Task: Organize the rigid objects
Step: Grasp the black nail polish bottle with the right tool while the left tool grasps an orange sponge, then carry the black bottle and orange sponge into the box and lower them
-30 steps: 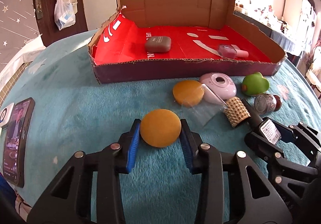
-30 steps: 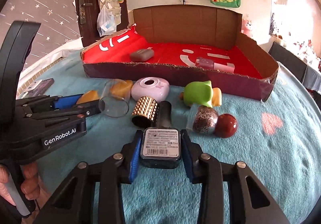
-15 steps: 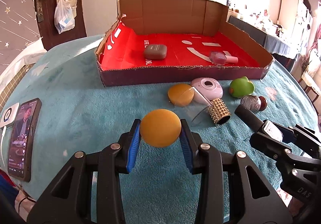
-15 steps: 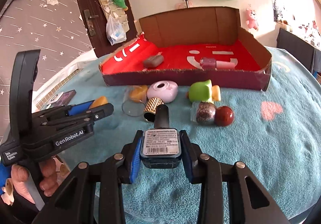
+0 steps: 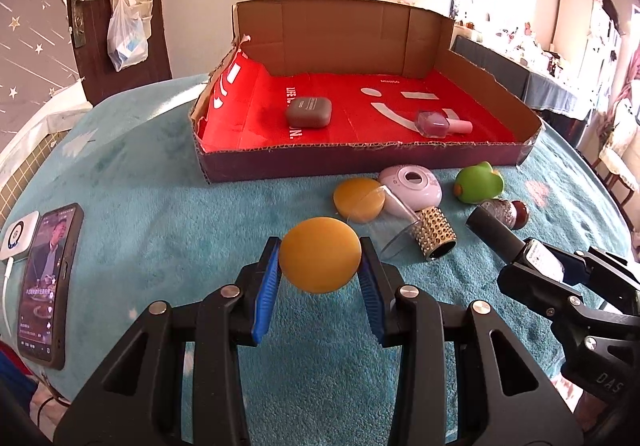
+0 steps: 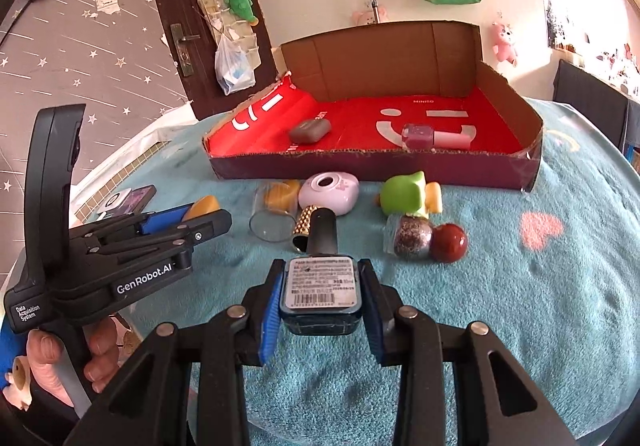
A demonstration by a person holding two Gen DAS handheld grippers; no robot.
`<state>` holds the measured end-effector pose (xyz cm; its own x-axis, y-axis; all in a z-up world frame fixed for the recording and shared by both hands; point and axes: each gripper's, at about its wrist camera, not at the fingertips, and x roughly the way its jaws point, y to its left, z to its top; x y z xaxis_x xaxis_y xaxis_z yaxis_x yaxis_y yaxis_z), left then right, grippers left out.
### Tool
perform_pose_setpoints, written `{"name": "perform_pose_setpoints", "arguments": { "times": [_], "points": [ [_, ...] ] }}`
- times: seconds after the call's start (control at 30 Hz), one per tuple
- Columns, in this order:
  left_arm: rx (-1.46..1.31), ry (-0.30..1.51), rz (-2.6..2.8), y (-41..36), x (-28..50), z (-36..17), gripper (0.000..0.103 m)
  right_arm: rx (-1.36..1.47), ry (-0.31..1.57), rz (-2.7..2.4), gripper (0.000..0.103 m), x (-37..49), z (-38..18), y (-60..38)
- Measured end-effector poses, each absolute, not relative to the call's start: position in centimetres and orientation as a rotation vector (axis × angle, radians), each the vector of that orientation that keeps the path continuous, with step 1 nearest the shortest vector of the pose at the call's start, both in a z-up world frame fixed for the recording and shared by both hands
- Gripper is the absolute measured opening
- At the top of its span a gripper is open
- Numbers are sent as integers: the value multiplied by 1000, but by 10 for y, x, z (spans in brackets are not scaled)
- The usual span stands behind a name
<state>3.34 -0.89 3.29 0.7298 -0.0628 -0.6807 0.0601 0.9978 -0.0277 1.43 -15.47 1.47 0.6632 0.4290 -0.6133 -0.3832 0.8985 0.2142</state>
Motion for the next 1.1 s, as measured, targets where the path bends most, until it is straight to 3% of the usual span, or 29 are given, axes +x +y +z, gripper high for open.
{"name": "perform_pose_setpoints", "arguments": {
  "times": [1.1],
  "points": [
    [26, 673, -113, -15, 74, 70, 35, -3, 633, 474, 38, 52, 53, -158]
  ]
}}
